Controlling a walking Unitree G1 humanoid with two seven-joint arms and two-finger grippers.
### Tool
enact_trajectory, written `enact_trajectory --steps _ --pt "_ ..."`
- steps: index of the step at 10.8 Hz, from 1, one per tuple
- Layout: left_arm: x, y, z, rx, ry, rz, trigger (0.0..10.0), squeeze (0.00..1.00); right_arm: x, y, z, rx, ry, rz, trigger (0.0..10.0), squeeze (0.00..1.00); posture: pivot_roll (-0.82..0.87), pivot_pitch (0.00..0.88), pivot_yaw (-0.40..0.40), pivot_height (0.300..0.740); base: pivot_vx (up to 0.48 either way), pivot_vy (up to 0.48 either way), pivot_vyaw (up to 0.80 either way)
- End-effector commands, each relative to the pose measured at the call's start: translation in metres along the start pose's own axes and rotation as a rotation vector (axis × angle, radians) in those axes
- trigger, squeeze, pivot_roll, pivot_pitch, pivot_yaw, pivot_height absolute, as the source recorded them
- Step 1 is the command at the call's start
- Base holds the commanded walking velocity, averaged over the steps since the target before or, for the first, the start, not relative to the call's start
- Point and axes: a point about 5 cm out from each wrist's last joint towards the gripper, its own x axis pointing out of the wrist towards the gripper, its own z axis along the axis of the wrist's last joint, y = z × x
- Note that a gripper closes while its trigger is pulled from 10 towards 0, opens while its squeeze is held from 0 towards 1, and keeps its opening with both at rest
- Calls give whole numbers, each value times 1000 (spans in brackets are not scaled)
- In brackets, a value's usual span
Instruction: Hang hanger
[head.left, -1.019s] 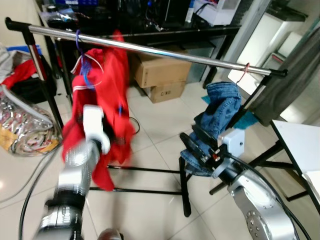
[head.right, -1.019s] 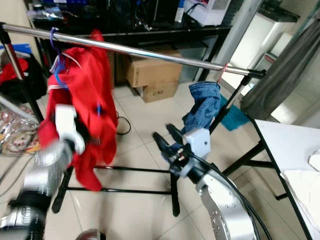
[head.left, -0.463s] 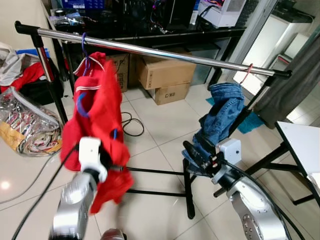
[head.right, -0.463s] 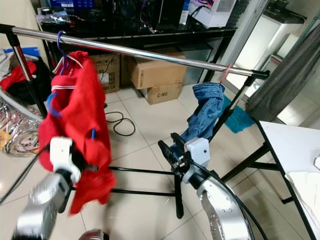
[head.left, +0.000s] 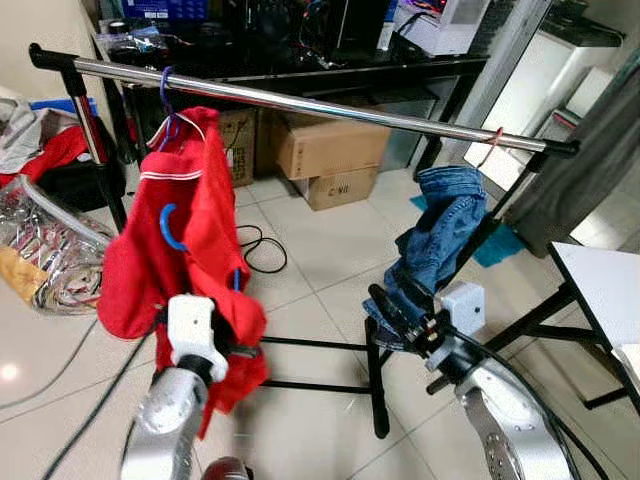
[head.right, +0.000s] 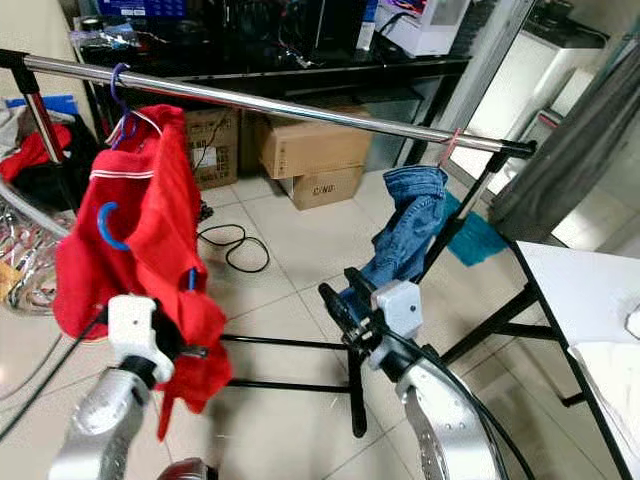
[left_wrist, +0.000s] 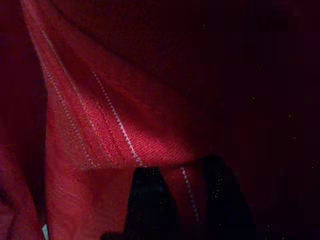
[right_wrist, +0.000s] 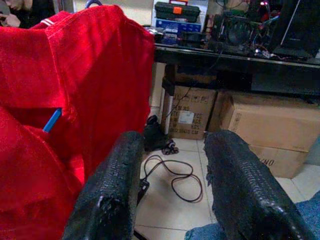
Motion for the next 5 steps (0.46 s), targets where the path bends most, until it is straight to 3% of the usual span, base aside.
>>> enact_trajectory --steps 1,3,5 --pt "2 -12 11 15 -65 -31 10000 0 -8 -9 -2 -20 7 -40 10000 0 155 0 -111 740 0 0 0" --pt "-2 -16 12 11 -63 -58 10000 0 -9 -11 -2 -24 -2 -58 10000 0 150 0 -105 740 0 0 0" --pt "-4 -21 13 42 -41 -156 10000 0 -12 -11 -2 -27 -7 -64 10000 0 146 0 -102 740 0 0 0"
